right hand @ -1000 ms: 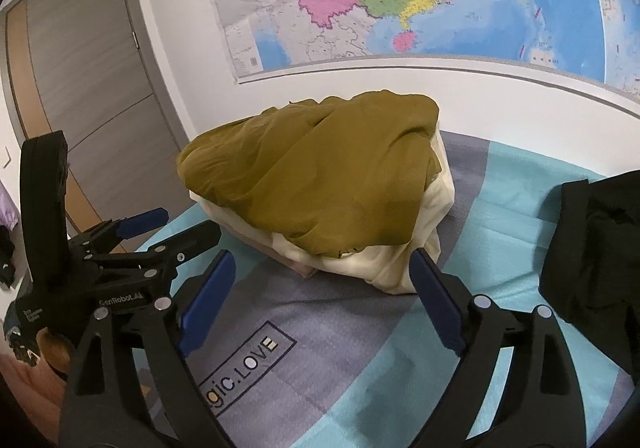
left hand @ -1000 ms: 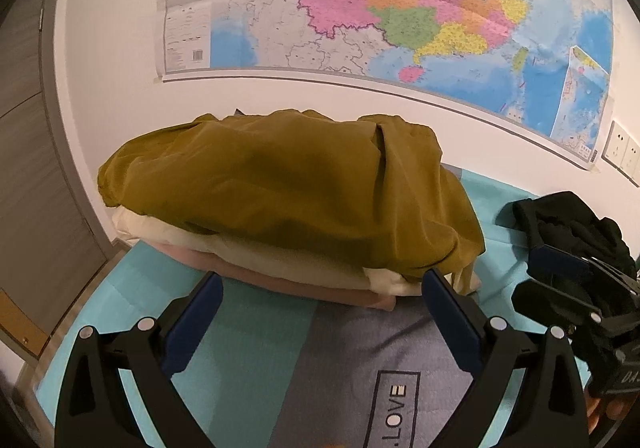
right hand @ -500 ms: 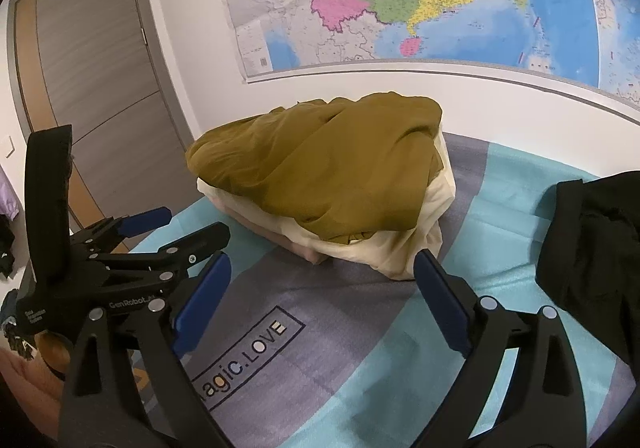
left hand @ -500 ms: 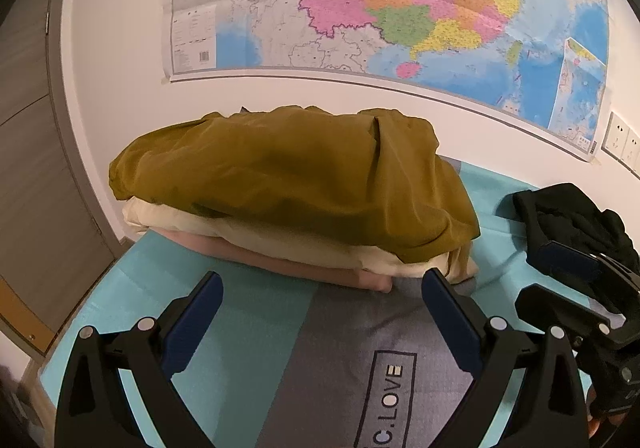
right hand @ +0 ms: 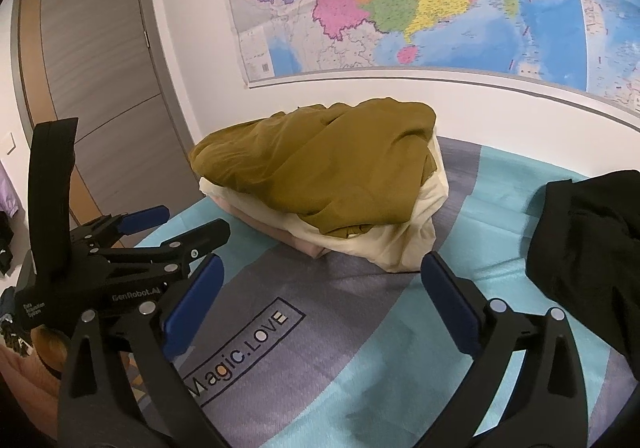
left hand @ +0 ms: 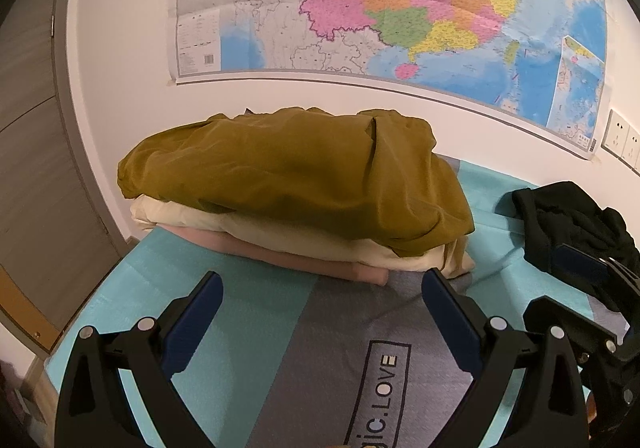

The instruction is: Fold large clothes

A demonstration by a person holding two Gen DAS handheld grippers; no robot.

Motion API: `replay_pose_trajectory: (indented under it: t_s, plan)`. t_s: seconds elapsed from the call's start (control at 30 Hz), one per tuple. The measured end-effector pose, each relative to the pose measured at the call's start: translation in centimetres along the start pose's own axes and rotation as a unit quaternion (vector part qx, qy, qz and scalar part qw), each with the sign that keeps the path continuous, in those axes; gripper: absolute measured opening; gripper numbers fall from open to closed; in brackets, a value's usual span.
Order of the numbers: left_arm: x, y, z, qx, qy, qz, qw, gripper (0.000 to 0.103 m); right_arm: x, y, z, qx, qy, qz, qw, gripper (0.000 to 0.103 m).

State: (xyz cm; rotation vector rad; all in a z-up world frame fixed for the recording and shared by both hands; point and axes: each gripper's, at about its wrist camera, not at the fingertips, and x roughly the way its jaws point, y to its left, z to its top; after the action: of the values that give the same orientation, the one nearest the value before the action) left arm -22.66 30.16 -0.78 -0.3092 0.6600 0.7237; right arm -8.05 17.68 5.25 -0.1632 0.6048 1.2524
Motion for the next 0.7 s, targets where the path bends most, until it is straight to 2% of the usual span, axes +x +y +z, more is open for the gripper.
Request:
replay_pose_trajectory:
  t_s: [0.7]
  plan:
    - [-0.7,-1.2,-1.0,0.010,0.008,0.002,0.9999,0.096,-1.1,-0.2,-1.0,0.006,-0.003,0.004,1.000,0.097]
